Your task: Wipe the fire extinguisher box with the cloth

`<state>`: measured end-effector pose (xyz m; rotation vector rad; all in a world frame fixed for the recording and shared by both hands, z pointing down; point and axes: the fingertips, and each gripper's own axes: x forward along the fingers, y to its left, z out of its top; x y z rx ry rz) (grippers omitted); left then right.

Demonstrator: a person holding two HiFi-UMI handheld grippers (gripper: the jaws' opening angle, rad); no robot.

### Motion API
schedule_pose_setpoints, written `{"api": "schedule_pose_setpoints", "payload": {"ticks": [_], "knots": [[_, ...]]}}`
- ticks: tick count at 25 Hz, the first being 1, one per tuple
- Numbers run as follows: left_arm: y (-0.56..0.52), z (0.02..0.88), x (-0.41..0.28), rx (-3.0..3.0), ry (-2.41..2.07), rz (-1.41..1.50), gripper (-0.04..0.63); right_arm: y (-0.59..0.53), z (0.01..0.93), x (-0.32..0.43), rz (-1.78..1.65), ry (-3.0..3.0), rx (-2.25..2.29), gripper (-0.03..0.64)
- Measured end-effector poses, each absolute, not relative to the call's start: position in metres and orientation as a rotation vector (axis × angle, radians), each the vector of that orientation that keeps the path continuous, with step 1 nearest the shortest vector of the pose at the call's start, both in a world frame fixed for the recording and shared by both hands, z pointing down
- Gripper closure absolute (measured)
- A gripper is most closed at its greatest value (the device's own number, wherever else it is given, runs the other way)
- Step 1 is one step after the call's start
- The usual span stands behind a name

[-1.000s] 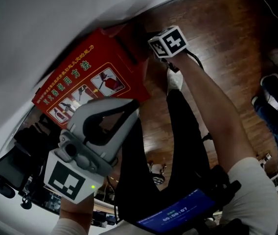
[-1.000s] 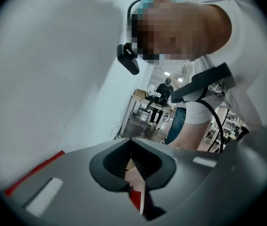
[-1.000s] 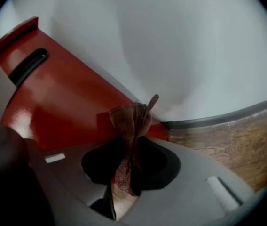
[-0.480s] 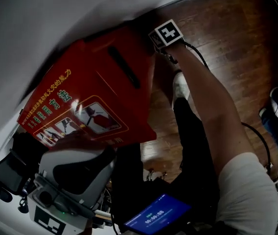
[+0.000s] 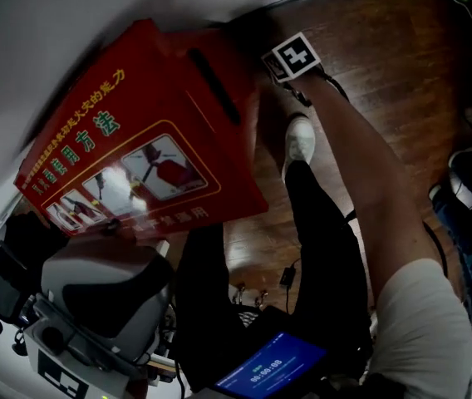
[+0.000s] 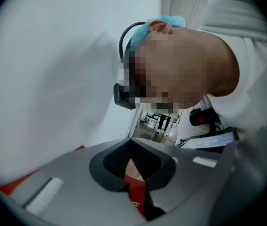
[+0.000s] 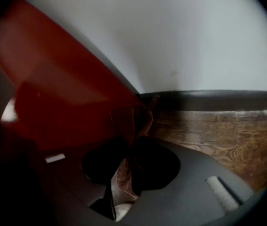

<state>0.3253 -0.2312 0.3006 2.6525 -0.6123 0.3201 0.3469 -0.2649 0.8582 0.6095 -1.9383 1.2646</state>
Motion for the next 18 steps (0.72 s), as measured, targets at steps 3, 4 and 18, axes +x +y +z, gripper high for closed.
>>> {"api": "schedule_pose_setpoints", "payload": {"ticks": [3, 4, 18], "knots": [[-0.224, 0.289, 0.323, 2.659, -0.634, 0.31, 0.595, -0.246, 0.804, 0.367, 1.174, -1.977, 0.643, 0.523], [-0.219, 0.284, 0.322, 2.663, -0.641, 0.316, 0.595, -0.239, 0.785, 0.375, 1.138, -1.98, 0.67, 0.523], [-0.09, 0.263, 0.291, 2.825, -0.527, 0.293, 0.595, -0.129, 0.548, 0.359, 1.071, -2.141, 1.095, 0.523]]}}
